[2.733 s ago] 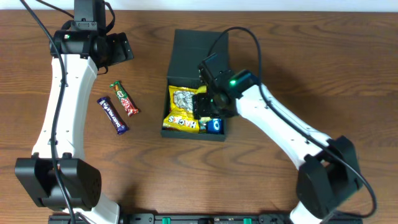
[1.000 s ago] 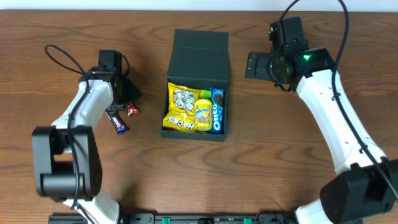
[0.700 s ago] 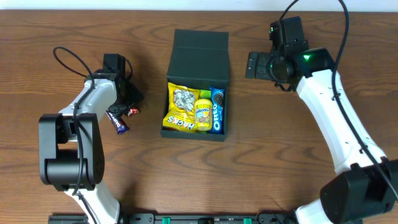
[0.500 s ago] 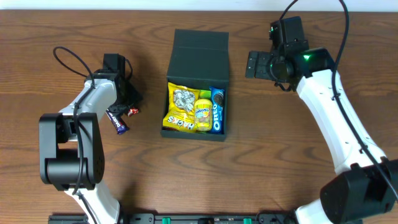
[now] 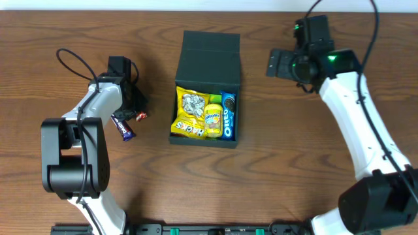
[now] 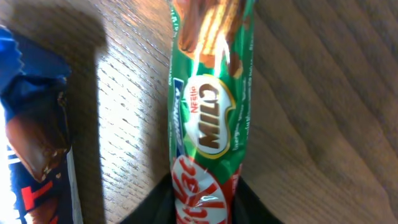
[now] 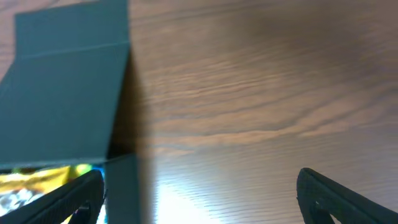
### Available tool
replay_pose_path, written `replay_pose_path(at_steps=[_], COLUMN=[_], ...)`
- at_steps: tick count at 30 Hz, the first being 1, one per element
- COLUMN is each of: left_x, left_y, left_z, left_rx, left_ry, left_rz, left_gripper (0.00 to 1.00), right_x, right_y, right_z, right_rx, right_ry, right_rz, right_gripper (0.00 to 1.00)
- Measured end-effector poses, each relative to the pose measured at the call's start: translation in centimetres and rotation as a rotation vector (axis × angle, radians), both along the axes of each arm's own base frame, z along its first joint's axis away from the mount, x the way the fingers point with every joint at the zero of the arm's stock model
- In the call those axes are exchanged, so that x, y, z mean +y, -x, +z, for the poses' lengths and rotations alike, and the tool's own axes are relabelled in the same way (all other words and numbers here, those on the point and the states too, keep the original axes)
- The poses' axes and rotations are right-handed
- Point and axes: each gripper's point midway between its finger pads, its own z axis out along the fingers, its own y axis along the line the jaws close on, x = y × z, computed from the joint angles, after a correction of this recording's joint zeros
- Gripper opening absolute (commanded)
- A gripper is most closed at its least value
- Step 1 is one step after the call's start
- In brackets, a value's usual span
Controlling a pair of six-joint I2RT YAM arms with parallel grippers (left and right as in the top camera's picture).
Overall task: Pack container
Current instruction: 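Grasp the KitKat Milo bar with the left gripper, then lower the KitKat bar into the box beside the Mentos tube, then withdraw the left gripper and grasp the Dairy Milk bar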
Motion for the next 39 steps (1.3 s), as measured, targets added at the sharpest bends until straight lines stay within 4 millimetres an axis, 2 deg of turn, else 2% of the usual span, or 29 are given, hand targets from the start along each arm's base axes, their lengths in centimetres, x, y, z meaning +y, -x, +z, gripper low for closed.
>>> replay_pose_path(at_steps=[4, 6, 9, 12, 14, 18, 20, 22, 27, 34, 39], left_x=[-0.3, -0.4, -0.6, -1.8, -3.6, -9.6, -12.9, -16.4, -22.8, -27.4, -27.9], left_y=[0.2, -0.4, -2.2, -4.8, -6.1, -7.0, -6.5, -5.0, -0.1, 5.4, 6.6], left_z=[0.4, 1.2, 3.6, 7.1, 9.2, 12.8, 13.6, 13.7, 13.1, 12.7, 12.6], left_rx=[0.041, 0.053, 0.027, -0.051, -0.108, -0.205, -0.229, -0.221, -0.150, -0.058, -0.011], left_ry=[0.009, 0.008, -0.006, -0.034, -0.051, -0.056, -0.042, -0.015, 0.030, 0.087, 0.112], left_rz=[-0.045, -0.067, -0.105, -0.160, -0.215, -0.361, -0.436, -0.519, -0.690, -0.832, -0.763], left_gripper=[0.10, 0.07, 0.06, 0.06, 0.06, 0.06, 0.06, 0.06, 0.06, 0.06, 0.06], right_x=[-3.6, -5.3, -7.8, -9.9, -10.9, -12.0, -12.1, -12.1, -12.1, -12.1, -12.1], right_y=[-0.3, -0.3, -0.1, 0.3, 0.7, 1.1, 1.1, 1.1, 0.8, 0.3, 0.3], right_z=[0.0, 0.0, -0.1, -0.3, -0.4, -0.6, -0.6, -0.5, -0.4, -0.1, -0.1], right_rx=[0.000, 0.002, 0.011, 0.024, 0.037, 0.047, 0.046, 0.046, 0.031, 0.009, 0.008], right_ry=[0.004, 0.005, 0.006, 0.006, 0.006, 0.005, 0.006, 0.005, 0.005, 0.005, 0.005], right_rz=[-0.082, -0.121, -0.179, -0.228, -0.253, -0.279, -0.281, -0.281, -0.281, -0.281, -0.281], right_gripper=[0.98, 0.98, 0.98, 0.98, 0.98, 0.99, 0.99, 0.99, 0.99, 0.99, 0.99])
